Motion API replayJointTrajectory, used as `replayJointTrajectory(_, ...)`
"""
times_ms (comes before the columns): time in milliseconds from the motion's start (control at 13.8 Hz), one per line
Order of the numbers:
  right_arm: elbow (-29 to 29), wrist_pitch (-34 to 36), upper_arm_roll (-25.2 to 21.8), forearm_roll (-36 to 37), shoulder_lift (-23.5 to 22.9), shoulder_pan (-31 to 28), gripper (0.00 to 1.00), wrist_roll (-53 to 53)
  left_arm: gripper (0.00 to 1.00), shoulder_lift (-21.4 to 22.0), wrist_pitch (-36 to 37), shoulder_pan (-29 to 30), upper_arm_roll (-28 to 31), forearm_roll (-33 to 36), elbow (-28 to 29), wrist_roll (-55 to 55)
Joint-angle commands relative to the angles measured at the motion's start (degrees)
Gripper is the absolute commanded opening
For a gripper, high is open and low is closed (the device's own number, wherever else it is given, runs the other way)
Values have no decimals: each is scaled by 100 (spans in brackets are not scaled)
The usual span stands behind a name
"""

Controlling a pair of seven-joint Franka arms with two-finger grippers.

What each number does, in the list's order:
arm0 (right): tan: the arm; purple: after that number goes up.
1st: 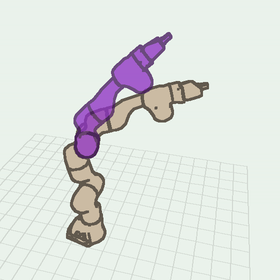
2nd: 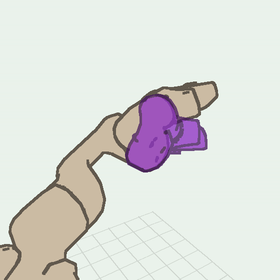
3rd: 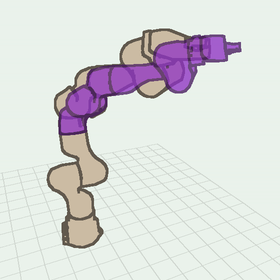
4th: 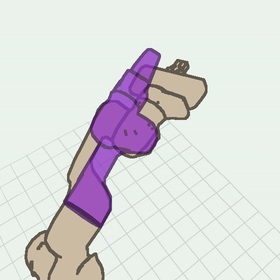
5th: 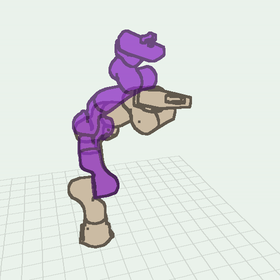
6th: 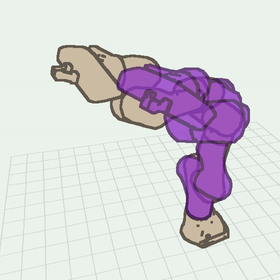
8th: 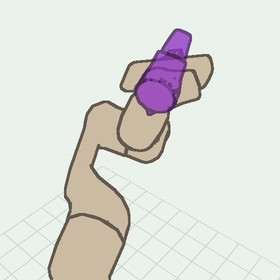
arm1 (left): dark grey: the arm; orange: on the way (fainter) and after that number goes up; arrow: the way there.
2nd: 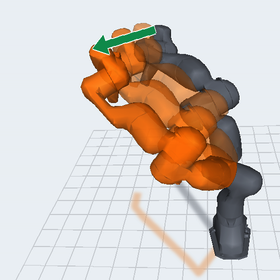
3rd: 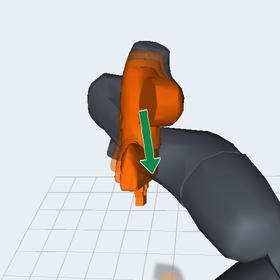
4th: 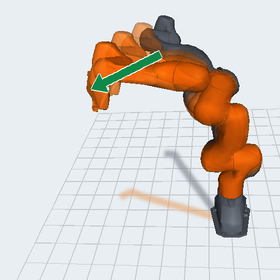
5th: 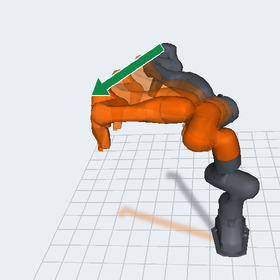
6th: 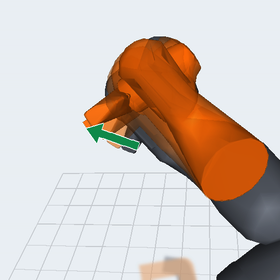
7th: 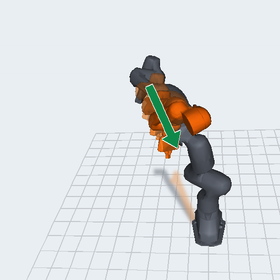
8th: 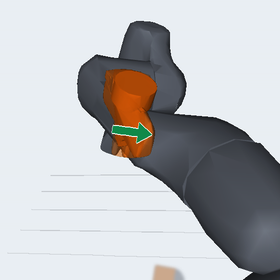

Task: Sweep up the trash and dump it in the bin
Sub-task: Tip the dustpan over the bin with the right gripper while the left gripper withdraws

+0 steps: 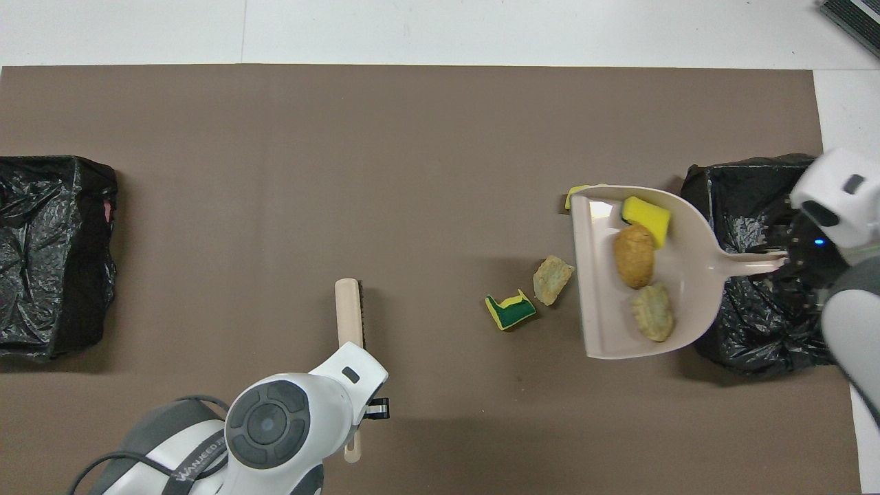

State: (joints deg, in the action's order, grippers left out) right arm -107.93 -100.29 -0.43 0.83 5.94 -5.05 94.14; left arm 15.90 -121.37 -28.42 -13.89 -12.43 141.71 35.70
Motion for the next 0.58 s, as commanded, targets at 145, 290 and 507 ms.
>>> replayJointTrajectory(145, -17, -323, -9, 91, 101, -1584, 0, 1194, 0, 185, -465, -462, 44, 83, 576, 306)
replayJointTrajectory(290, -8, -640, -9, 626, 101, -1955, 0, 1265, 0, 159, -642, -524, 44, 83, 691, 306)
replayJointTrajectory(507, -34, -1078, -9, 1364, 83, -2149, 0, 1125, 38, 133, -905, -595, 53, 83, 832, 297)
